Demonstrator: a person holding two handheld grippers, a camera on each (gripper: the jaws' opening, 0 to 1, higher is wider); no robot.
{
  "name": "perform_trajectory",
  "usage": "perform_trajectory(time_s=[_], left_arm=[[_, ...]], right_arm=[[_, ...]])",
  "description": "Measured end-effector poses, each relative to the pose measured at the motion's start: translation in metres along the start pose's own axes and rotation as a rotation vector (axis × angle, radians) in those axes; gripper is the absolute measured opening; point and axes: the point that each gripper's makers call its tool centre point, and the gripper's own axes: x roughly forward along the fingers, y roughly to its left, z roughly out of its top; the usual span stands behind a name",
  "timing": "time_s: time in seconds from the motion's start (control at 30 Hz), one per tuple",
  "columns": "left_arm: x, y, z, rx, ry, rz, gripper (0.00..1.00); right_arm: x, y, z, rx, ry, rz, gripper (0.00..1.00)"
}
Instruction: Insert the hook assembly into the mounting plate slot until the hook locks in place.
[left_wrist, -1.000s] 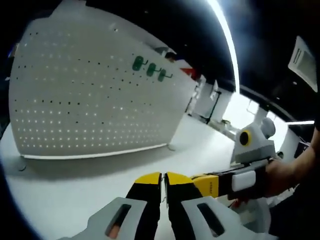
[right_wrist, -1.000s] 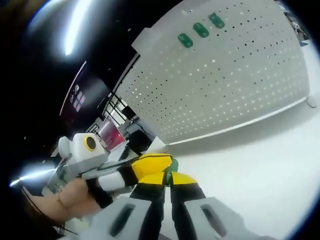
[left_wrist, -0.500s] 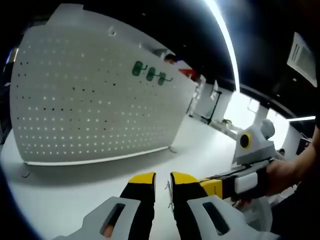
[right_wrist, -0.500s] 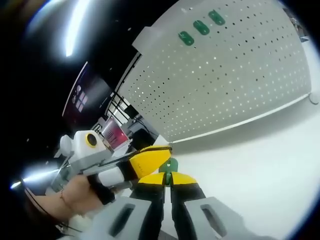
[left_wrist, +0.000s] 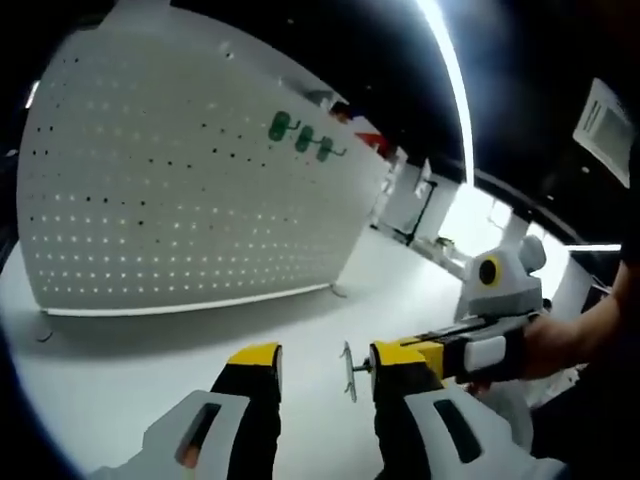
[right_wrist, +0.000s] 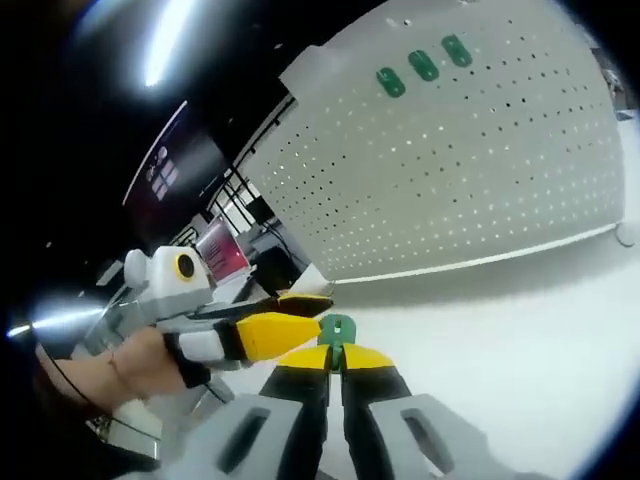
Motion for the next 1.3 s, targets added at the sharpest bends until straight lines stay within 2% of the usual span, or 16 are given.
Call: perform_trajectory(time_s=[0.17, 0.27, 0.4, 0.57, 0.7, 0.77, 1.1, 1.3], left_arm=[[-0.005, 0.002, -0.003, -0.005, 0.004, 0.014, 0.46], [-0.009, 0.005, -0.007, -0.009, 0.010, 0.028, 0.51], [-0.012, 0.007, -0.010, -0.023, 0.013, 0.037, 0.56], [-0.015, 0.007, -0.012, -0.037, 0.013, 0.042, 0.67], [-0.021, 0.005, -0.009, -0.013, -0.013, 0.075, 0.71], [-0.023, 0.004, -0.009, -0.015, -0.021, 0.080, 0.77], [-0.026, 0.003, -0.016, -0.008, -0.027, 0.104, 0.90], [-0.026, 0.000, -0.015, -0.001, -0.036, 0.109, 0.97]], right_arm=[[-0.001, -0.002, 0.009, -0.094, -0.018, -0.025, 0.00], [0.000, -0.001, 0.016, -0.178, -0.031, -0.041, 0.00], [0.001, 0.000, 0.021, -0.228, -0.040, -0.051, 0.00], [0.002, -0.001, 0.027, -0.281, -0.052, -0.068, 0.00], [0.004, -0.004, 0.034, -0.348, -0.060, -0.102, 0.00], [0.004, -0.004, 0.038, -0.365, -0.070, -0.112, 0.00], [0.005, -0.015, 0.065, -0.396, -0.157, -0.186, 0.00], [0.004, -0.032, 0.079, -0.414, -0.180, -0.244, 0.00]])
